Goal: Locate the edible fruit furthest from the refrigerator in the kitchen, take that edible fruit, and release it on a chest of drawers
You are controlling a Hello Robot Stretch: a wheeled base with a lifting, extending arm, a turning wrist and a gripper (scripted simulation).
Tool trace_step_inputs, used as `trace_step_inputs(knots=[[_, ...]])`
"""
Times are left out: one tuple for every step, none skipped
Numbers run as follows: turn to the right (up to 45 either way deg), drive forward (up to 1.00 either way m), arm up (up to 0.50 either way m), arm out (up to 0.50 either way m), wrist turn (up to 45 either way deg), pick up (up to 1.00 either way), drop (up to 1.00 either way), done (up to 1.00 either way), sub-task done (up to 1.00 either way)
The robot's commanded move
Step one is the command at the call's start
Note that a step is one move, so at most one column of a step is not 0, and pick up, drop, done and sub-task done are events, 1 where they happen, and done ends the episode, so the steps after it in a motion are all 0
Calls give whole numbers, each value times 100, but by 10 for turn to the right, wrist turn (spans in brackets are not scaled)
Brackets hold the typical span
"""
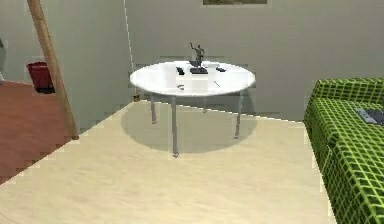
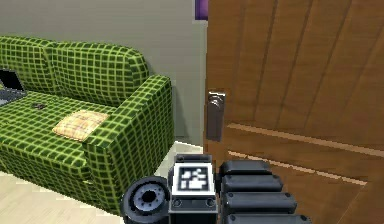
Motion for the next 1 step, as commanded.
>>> trace_step_inputs(knots=[[-30,0,0,0,0,0,0,0,0]])
